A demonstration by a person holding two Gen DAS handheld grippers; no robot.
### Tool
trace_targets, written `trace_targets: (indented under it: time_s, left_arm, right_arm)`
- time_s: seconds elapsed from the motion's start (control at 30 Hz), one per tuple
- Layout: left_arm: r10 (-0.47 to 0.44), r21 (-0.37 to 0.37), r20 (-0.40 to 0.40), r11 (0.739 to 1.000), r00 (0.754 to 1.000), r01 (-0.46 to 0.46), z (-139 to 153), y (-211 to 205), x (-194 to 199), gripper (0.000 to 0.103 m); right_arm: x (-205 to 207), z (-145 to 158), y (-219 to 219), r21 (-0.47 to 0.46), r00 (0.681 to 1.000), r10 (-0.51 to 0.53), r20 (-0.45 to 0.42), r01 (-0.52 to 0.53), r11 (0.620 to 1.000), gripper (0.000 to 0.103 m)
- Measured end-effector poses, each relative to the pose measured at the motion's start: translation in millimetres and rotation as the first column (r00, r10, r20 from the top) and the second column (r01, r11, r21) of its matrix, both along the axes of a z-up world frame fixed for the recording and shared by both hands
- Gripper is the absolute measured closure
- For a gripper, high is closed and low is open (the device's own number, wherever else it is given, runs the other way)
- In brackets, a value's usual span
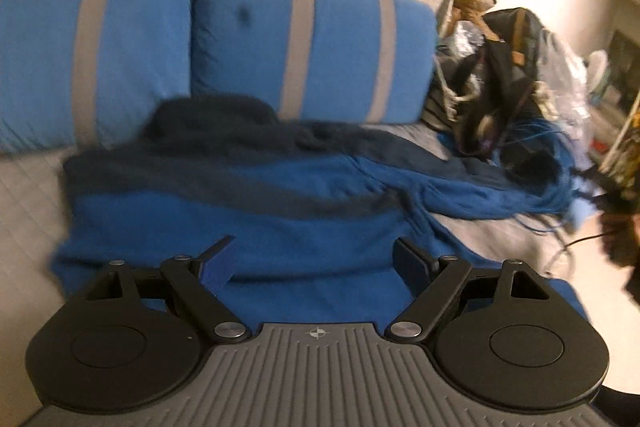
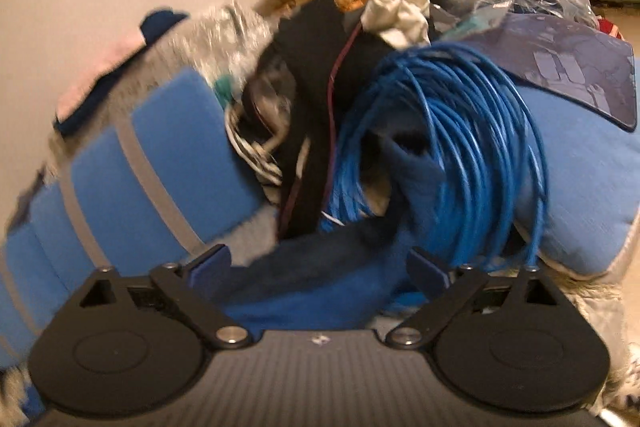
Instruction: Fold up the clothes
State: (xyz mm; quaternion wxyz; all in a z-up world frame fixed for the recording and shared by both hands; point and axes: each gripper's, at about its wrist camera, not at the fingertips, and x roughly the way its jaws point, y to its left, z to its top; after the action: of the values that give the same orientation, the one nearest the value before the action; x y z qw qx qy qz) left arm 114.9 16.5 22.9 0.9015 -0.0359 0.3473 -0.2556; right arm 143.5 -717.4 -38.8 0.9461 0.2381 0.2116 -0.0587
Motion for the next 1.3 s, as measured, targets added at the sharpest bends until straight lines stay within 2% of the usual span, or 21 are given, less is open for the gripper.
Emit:
trace_targets:
  time_s: [0.17, 0.27, 0.33, 0.43, 0.6, 0.67, 0.7, 0.73, 0.87, 0.97, 1.13, 1.3]
  left_arm:
    - [0.002, -0.006, -0.052, 1.000, 0.999, -0.002, -17, 9, -7, 0.019]
    - [0.014, -0.037, -0.081, 0.999, 0.997, -0.017, -23, 17, -11, 0.019]
    - [0.021, -0.050, -0.084, 0.998, 0.996, -0.025, -25, 21, -13, 0.019]
    - [0.024, -0.055, -0.087, 0.998, 0.996, -0.029, -28, 23, -15, 0.019]
    - [0.019, -0.030, -0.095, 0.999, 0.995, -0.022, -32, 20, -16, 0.019]
    - [0.019, -0.020, -0.097, 1.000, 0.995, -0.021, -33, 19, -17, 0.019]
    - [0.016, -0.018, -0.096, 1.000, 0.995, -0.018, -34, 19, -17, 0.019]
    - [0.012, -0.018, -0.095, 1.000, 0.995, -0.013, -35, 19, -18, 0.019]
    - [0.023, 0.001, -0.081, 1.000, 0.996, -0.023, -44, 20, -19, 0.019]
    - [0.039, -0.013, -0.114, 0.999, 0.993, -0.041, -53, 22, -18, 0.019]
    - [0.065, -0.069, -0.135, 0.995, 0.989, -0.075, -57, 32, -15, 0.019]
    - [0.073, -0.083, -0.170, 0.993, 0.983, -0.088, -61, 34, -12, 0.019]
  right_arm:
    - [1, -17, 6, -0.180, 1.000, -0.023, -0.017, 0.019, 0.984, 0.019]
    - [8, -20, 4, -0.249, 0.998, -0.054, -0.010, 0.050, 0.967, 0.031]
    - [15, -22, -1, -0.260, 0.998, -0.056, -0.010, 0.052, 0.964, 0.040]
    - [25, -24, -7, -0.281, 0.996, -0.083, -0.015, 0.075, 0.957, 0.044]
    - [40, -28, -21, -0.262, 0.992, -0.121, -0.023, 0.111, 0.959, 0.051]
    - [47, -31, -27, -0.264, 0.991, -0.124, -0.040, 0.109, 0.958, 0.069]
    - [49, -32, -29, -0.259, 0.990, -0.132, -0.050, 0.115, 0.959, 0.082]
    - [51, -33, -32, -0.254, 0.988, -0.139, -0.060, 0.120, 0.960, 0.088]
    - [52, -32, -32, -0.254, 0.989, -0.130, -0.072, 0.108, 0.961, 0.094]
    - [49, -23, -23, -0.263, 0.993, -0.105, -0.057, 0.086, 0.961, 0.094]
    - [45, -1, 2, -0.269, 1.000, -0.012, -0.009, 0.010, 0.963, 0.094]
    - [47, 21, 43, -0.311, 0.995, 0.091, 0.027, -0.078, 0.947, 0.094]
